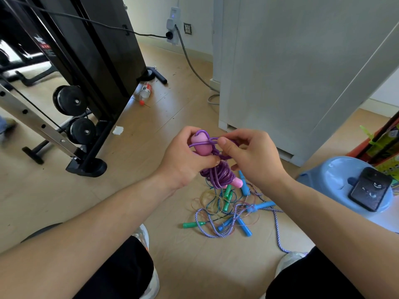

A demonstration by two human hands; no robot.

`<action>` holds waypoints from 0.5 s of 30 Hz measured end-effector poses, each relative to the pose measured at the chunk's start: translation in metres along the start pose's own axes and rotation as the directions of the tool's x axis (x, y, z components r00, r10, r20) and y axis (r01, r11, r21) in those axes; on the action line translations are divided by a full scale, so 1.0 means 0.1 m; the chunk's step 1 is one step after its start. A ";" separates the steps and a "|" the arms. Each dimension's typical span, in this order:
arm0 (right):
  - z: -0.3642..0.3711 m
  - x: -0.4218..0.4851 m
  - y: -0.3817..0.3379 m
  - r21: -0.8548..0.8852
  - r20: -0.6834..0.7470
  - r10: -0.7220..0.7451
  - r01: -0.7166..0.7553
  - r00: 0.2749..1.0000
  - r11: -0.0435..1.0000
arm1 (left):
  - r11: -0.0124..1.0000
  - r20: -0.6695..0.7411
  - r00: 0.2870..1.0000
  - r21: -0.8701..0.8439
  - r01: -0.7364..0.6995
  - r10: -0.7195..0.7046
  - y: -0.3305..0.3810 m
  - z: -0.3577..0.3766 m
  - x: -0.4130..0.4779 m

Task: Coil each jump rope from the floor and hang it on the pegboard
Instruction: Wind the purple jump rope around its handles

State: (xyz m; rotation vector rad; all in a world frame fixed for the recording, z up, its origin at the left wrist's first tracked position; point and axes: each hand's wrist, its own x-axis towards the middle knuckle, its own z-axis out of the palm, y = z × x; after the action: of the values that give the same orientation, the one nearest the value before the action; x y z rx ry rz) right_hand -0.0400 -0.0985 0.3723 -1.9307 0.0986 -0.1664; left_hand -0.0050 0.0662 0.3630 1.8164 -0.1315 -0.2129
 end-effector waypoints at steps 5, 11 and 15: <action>0.08 -0.10 0.00 -0.134 -0.041 -0.029 0.024 0.999 0.991 | 0.999 -0.077 0.997 -0.030 -0.023 0.021 0.07 -0.03 0.04; 0.18 -0.10 -0.01 0.127 -0.190 0.084 -0.060 0.978 0.990 | 0.997 -0.105 0.992 -0.024 -0.071 0.068 0.09 0.03 0.02; 0.24 -0.08 0.03 0.158 -0.244 0.137 -0.100 0.960 0.982 | 0.995 -0.105 0.989 0.025 -0.101 0.103 0.07 0.06 0.02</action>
State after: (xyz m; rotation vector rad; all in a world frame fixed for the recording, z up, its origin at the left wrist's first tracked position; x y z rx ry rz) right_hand -0.0440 -0.0767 0.3605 -1.7461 0.3635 -0.3312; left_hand -0.0040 0.0581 0.3679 1.8312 -0.1508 -0.0426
